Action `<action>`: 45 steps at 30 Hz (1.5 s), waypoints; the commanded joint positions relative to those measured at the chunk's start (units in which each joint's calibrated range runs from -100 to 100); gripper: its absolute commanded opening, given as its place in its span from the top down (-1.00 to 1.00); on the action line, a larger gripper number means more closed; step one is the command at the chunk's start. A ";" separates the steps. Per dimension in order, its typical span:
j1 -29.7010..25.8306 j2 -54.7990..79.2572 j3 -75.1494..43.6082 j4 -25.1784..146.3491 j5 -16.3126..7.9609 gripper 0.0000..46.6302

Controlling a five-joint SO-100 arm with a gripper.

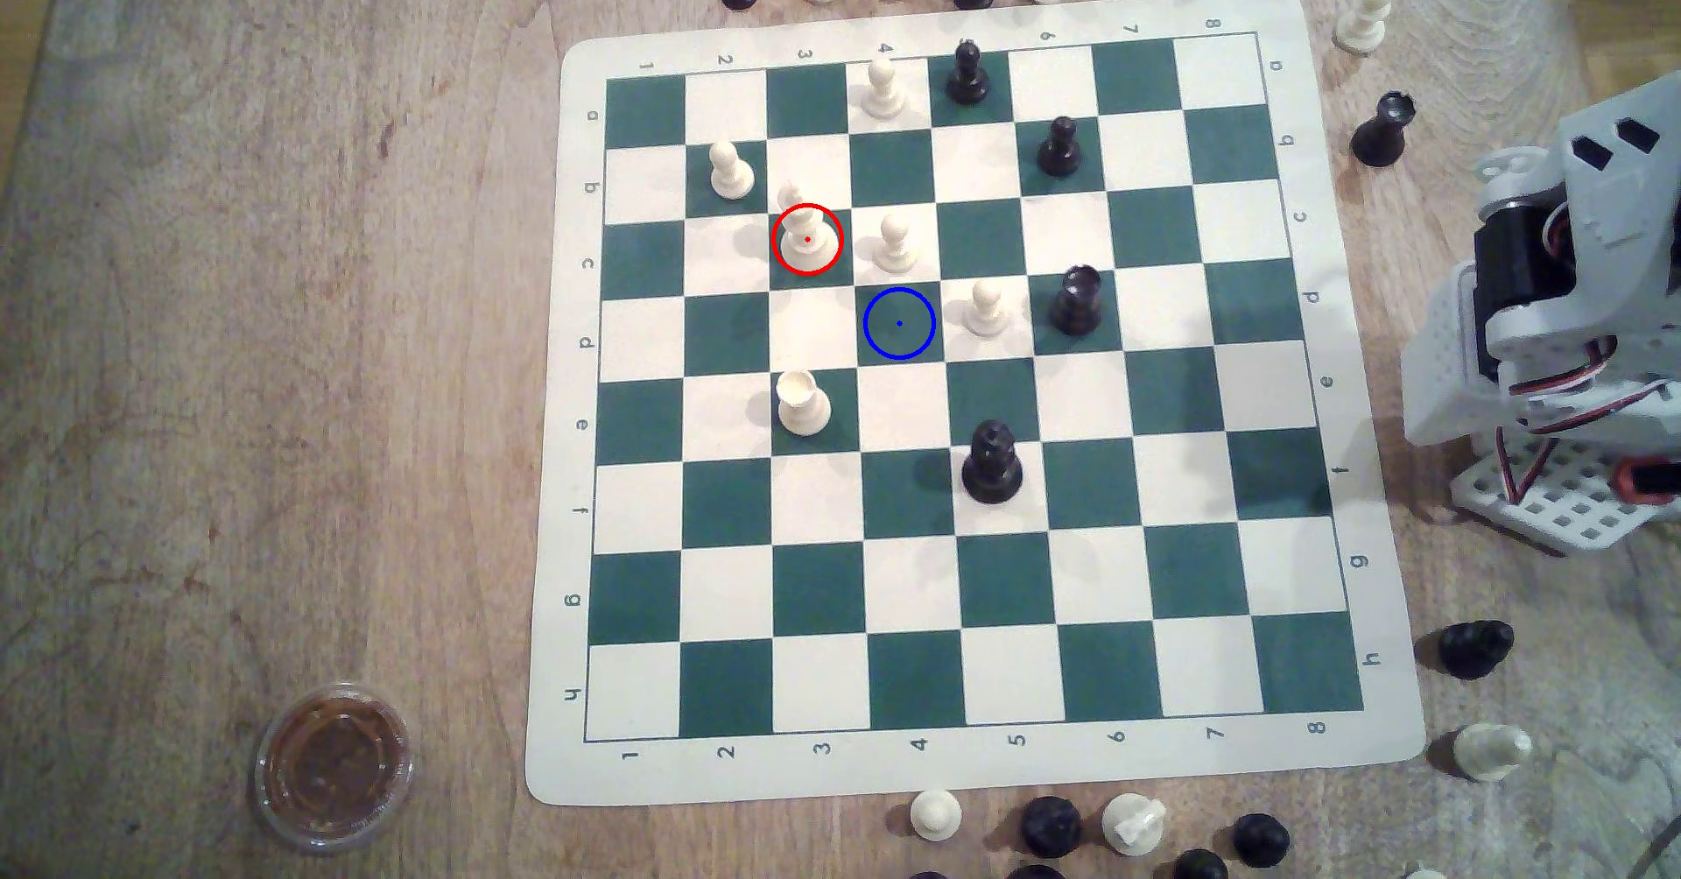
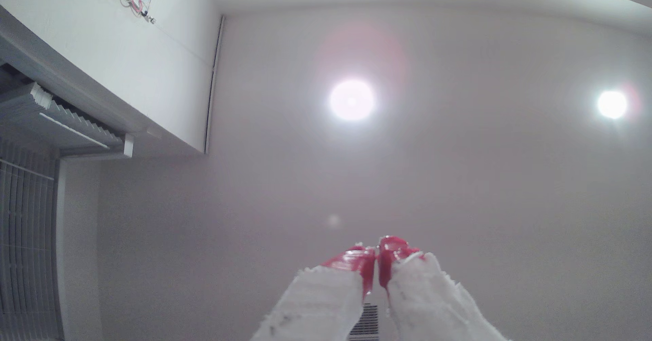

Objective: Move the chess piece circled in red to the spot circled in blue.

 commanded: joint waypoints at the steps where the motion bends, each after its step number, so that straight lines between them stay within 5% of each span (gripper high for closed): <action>1: 1.40 -0.11 1.27 5.02 -0.10 0.99; 9: 3.43 -0.11 0.27 23.45 -0.24 0.99; 13: 5.00 -0.11 -6.62 50.15 -0.59 0.99; 22: 8.20 0.74 -20.31 78.98 -1.07 0.99; 37: 10.71 32.06 -40.08 103.79 -2.20 0.99; 41: 11.02 38.94 -50.14 119.85 0.49 0.99; 45: 12.58 47.42 -55.58 125.66 0.49 0.99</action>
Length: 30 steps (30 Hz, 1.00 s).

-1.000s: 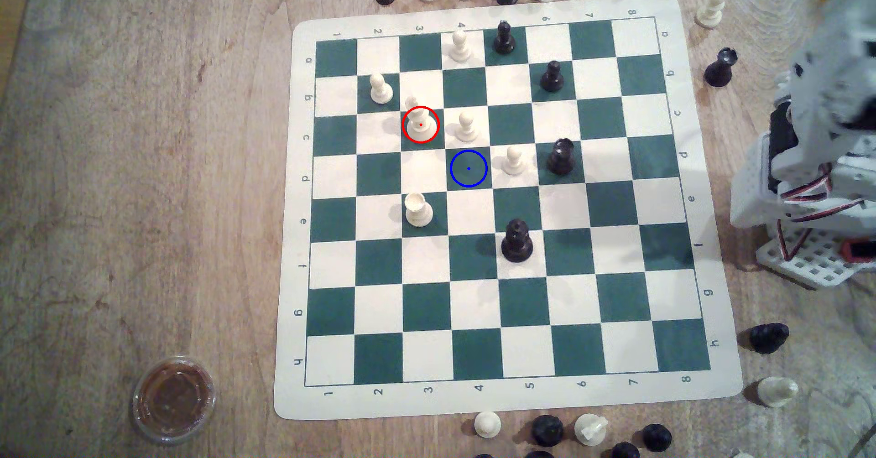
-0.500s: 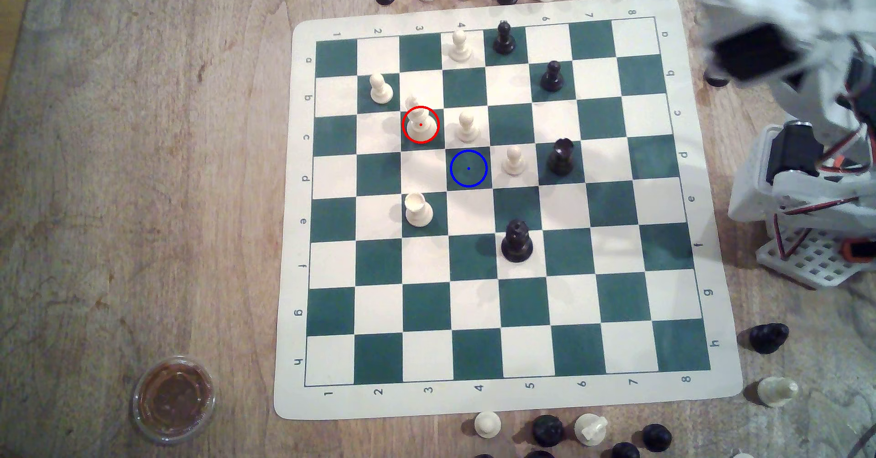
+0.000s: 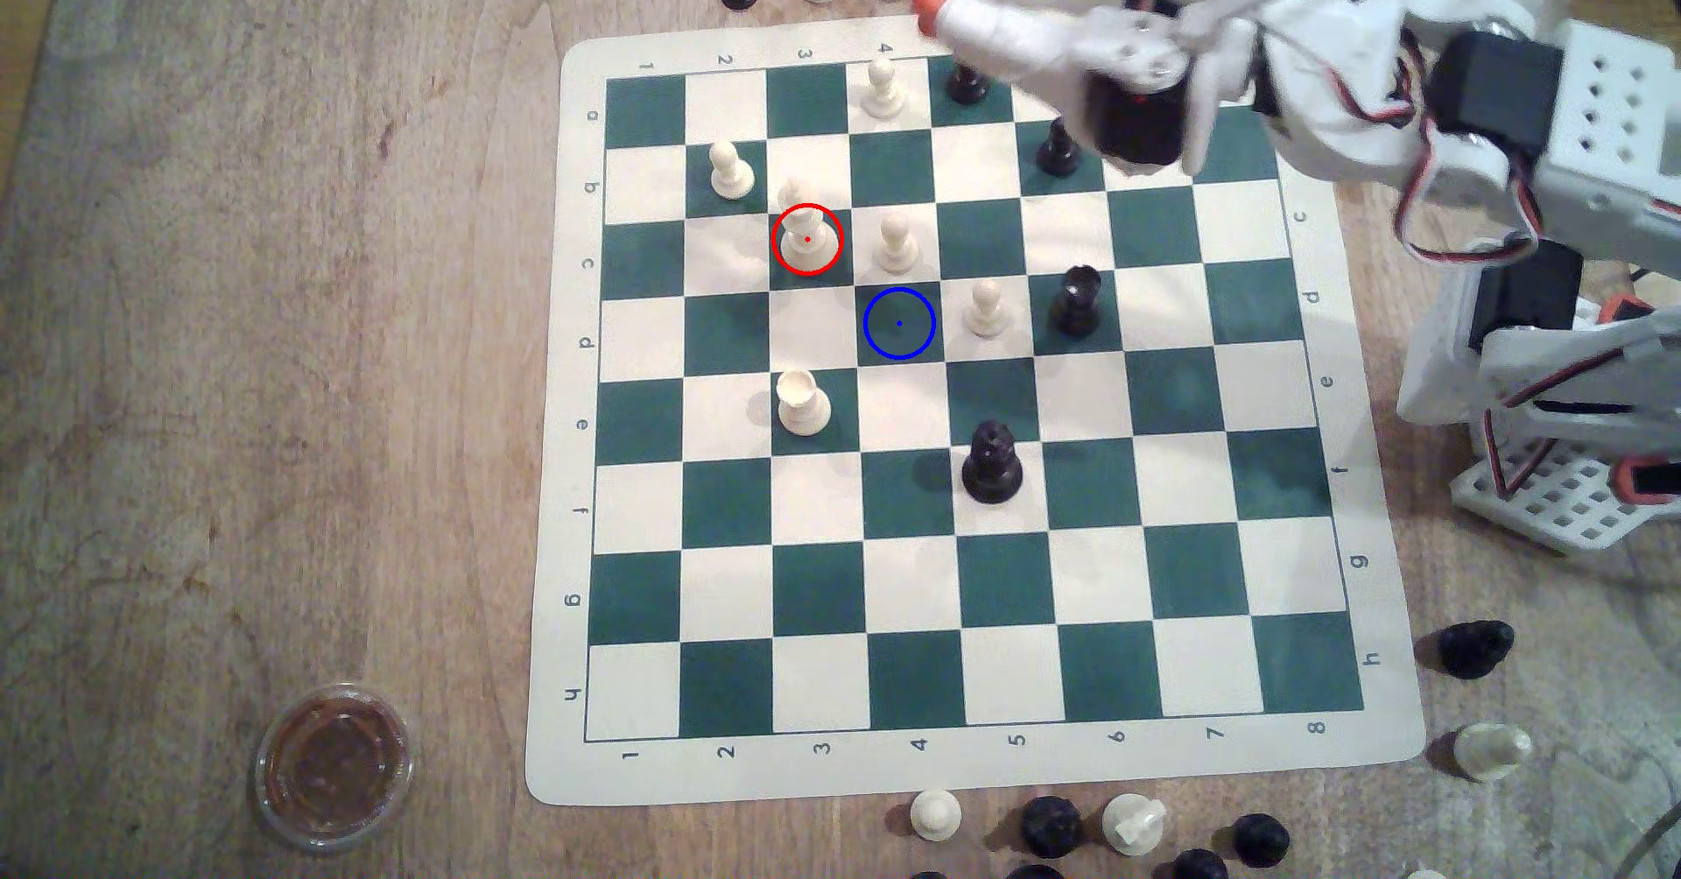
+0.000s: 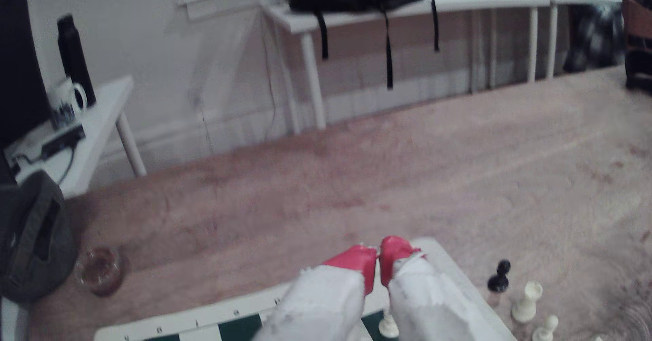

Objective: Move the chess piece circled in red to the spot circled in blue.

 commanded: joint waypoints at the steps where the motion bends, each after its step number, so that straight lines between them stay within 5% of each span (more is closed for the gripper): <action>1: 1.82 7.99 -10.49 5.29 -0.10 0.99; 10: 2.45 28.44 -30.43 20.60 -6.79 0.86; 17: 2.06 37.87 -39.50 26.01 -7.72 0.50; 19: 1.28 41.26 -41.13 26.17 -7.72 0.27; 30: -0.60 49.24 -44.30 26.58 -6.98 0.26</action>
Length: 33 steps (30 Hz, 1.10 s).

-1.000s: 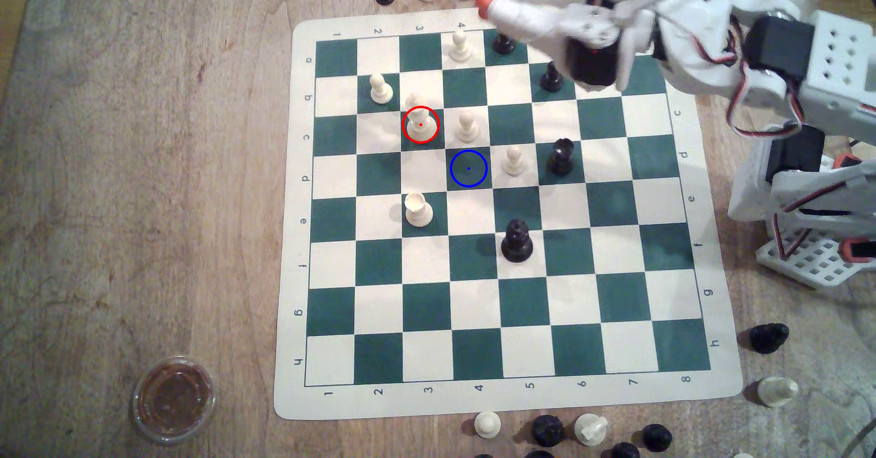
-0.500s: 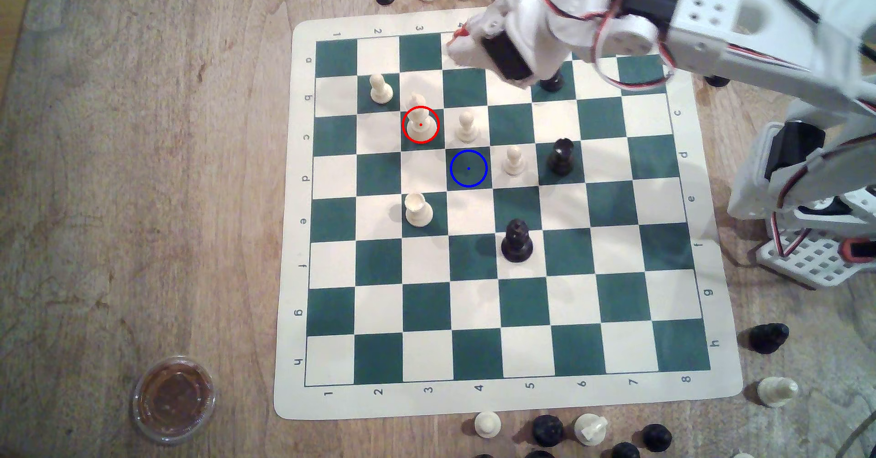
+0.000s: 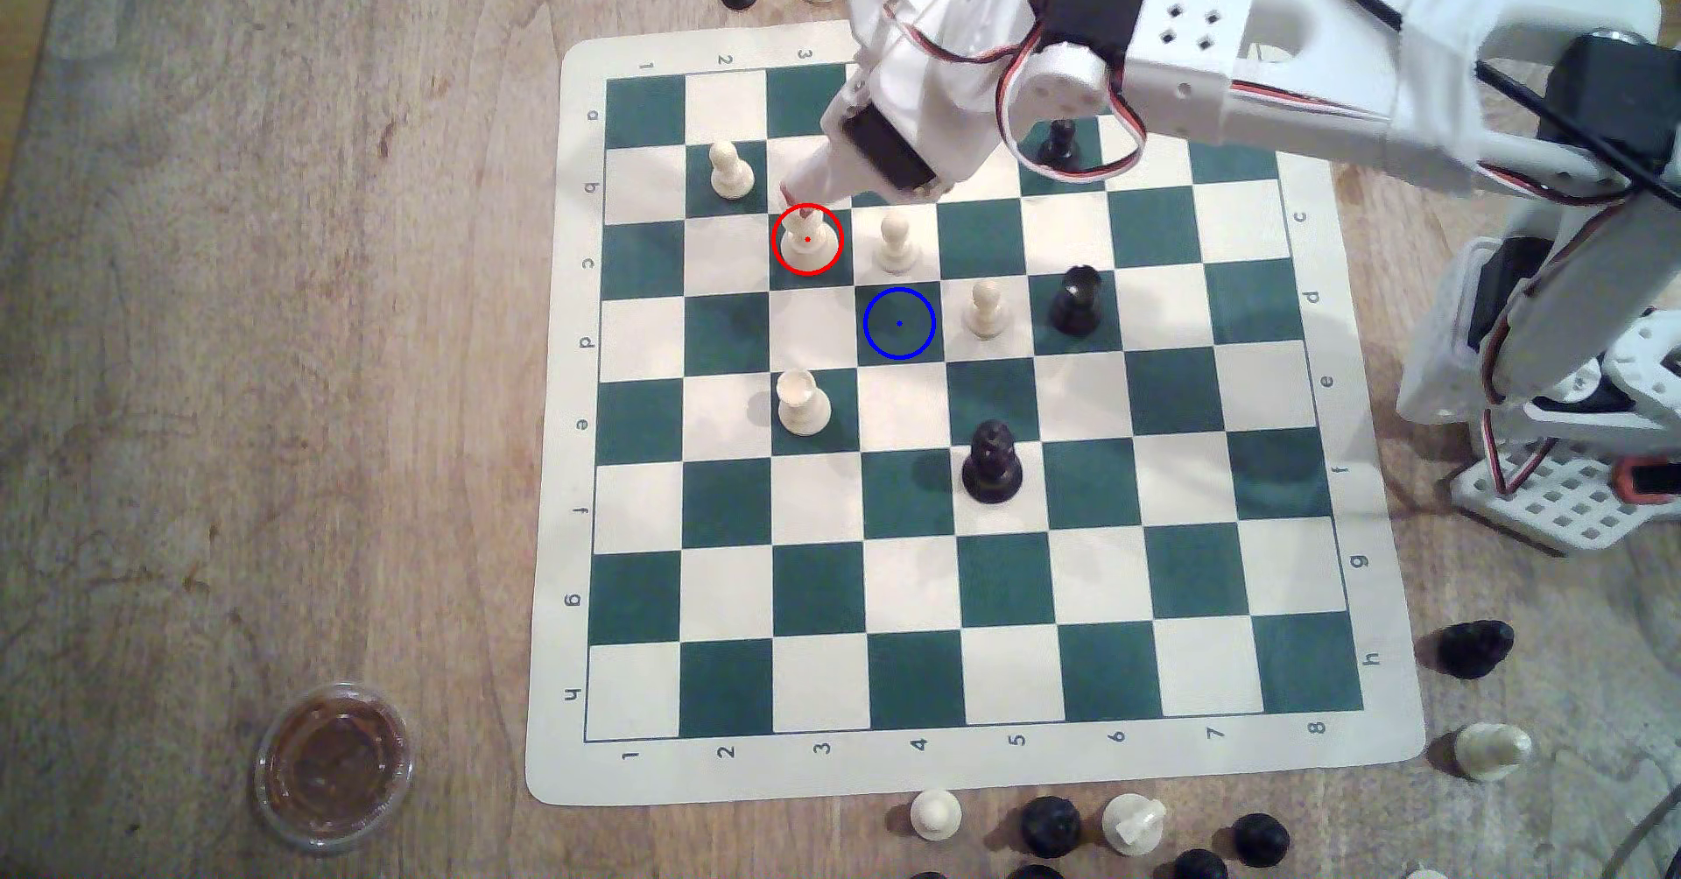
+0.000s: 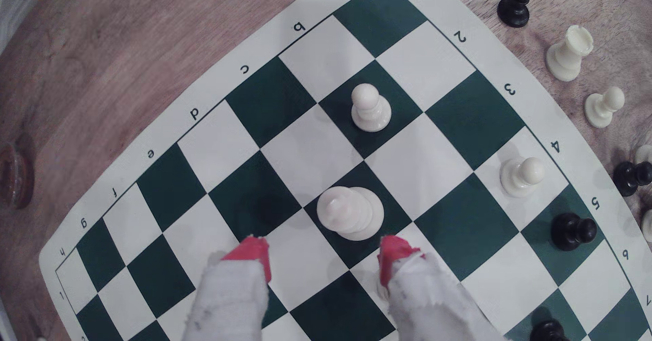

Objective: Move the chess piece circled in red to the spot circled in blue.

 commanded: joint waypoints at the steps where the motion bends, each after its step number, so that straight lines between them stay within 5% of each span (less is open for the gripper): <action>1: -0.68 0.74 -5.80 0.60 0.78 0.22; 33: -0.37 16.19 -16.59 -1.03 2.00 0.18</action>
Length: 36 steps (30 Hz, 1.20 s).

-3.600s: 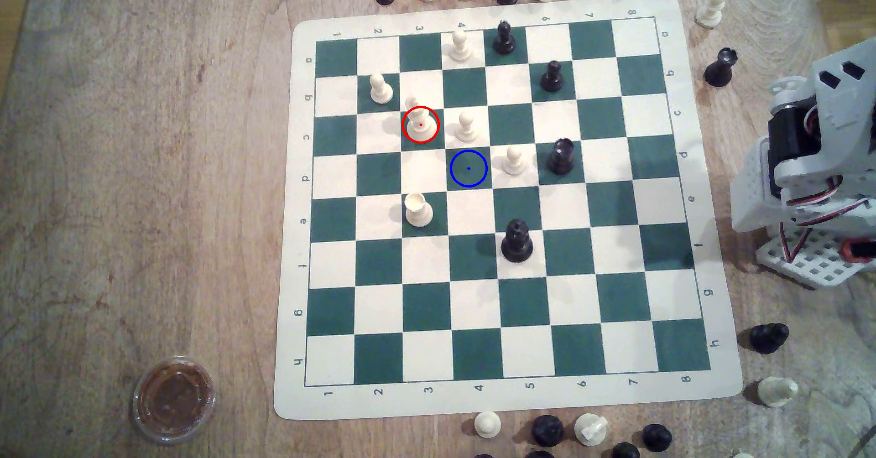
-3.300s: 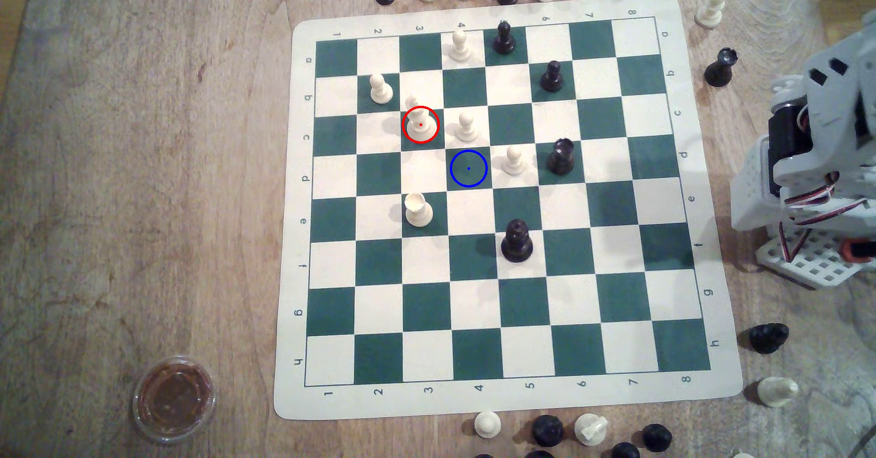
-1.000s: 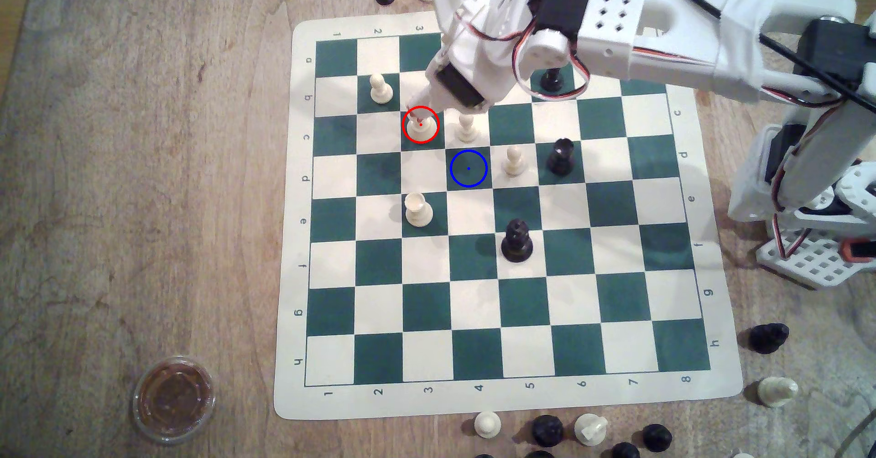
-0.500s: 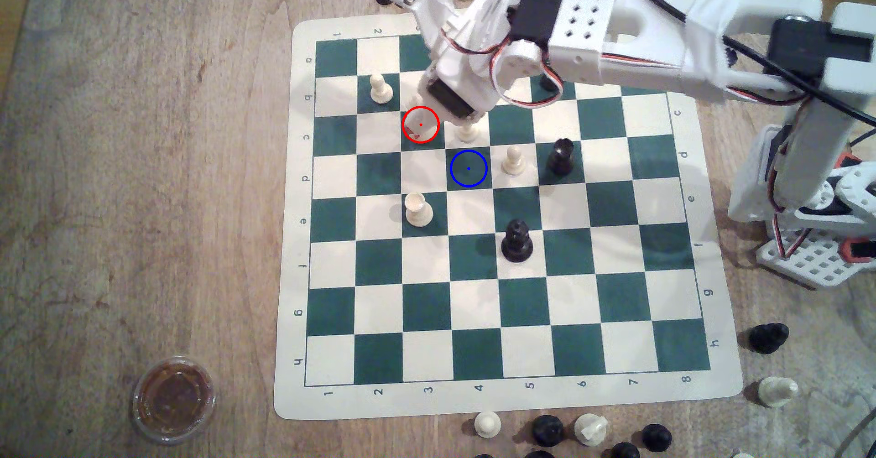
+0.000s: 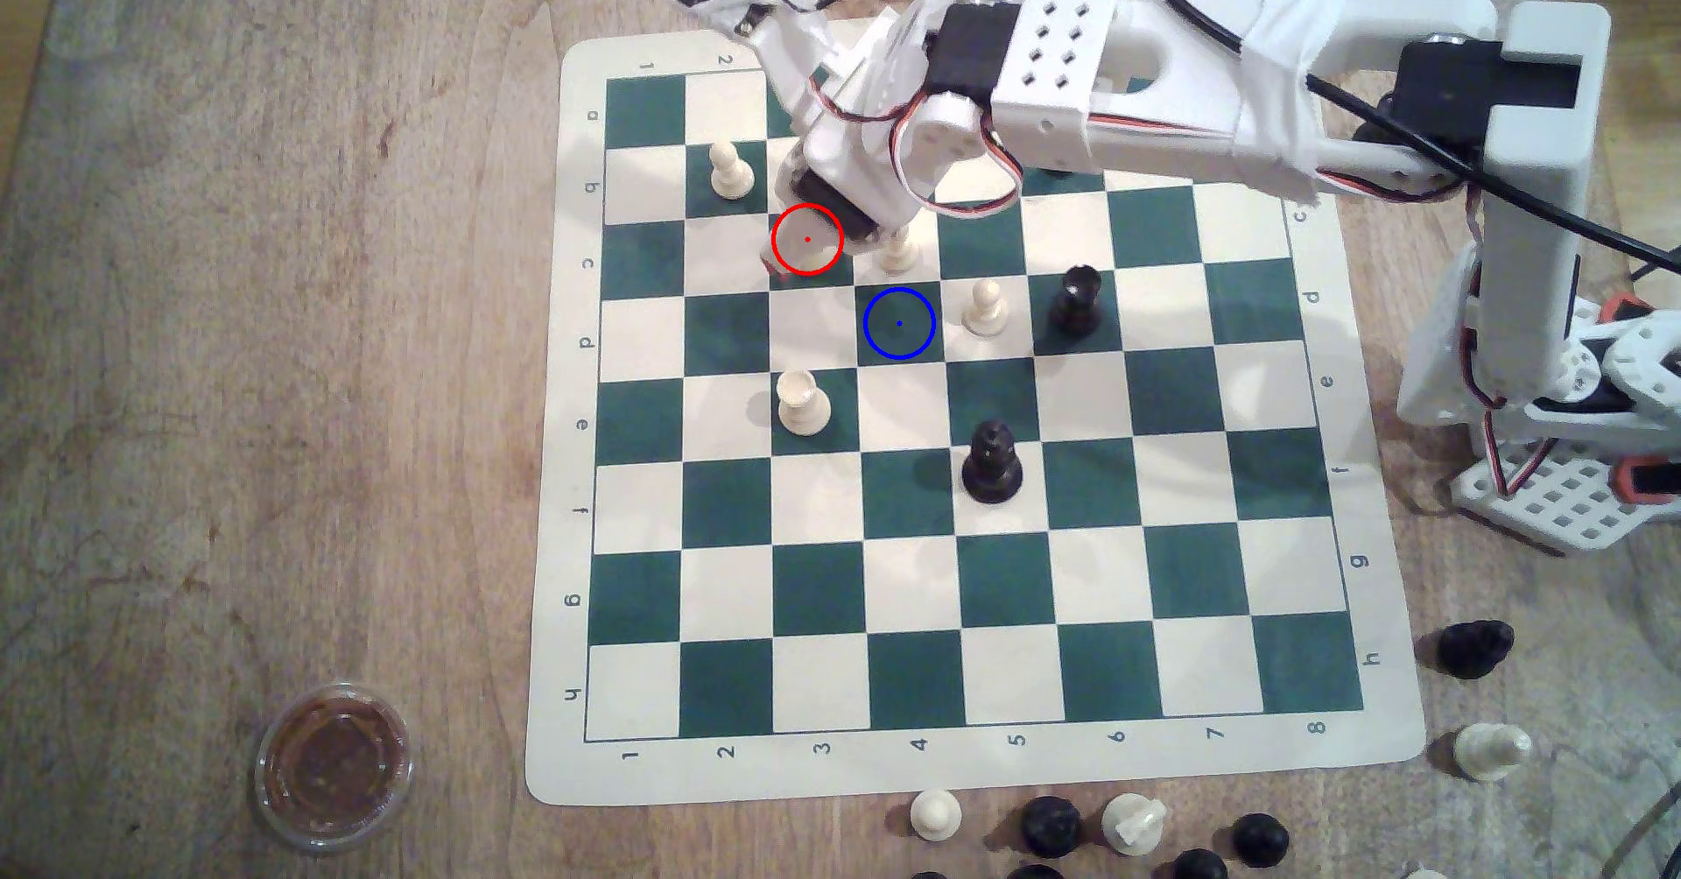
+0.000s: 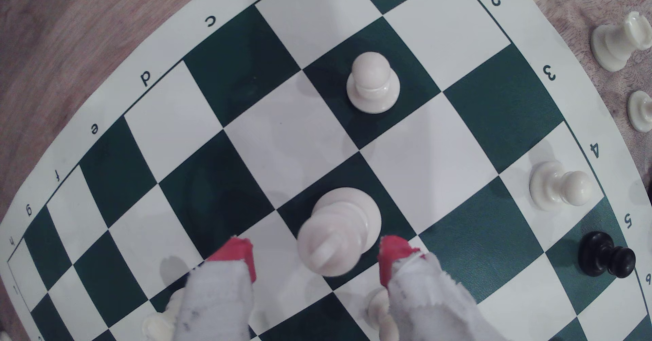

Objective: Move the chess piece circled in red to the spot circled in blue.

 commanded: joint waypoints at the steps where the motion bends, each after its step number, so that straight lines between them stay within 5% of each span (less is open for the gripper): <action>1: 0.08 -1.40 -5.93 -1.51 0.20 0.18; 19: -0.31 -0.64 -6.74 -1.76 0.20 0.40; 30: -0.47 -1.40 -6.02 -1.68 -0.20 0.96; 36: -0.78 -3.36 -5.84 -1.68 -0.05 0.98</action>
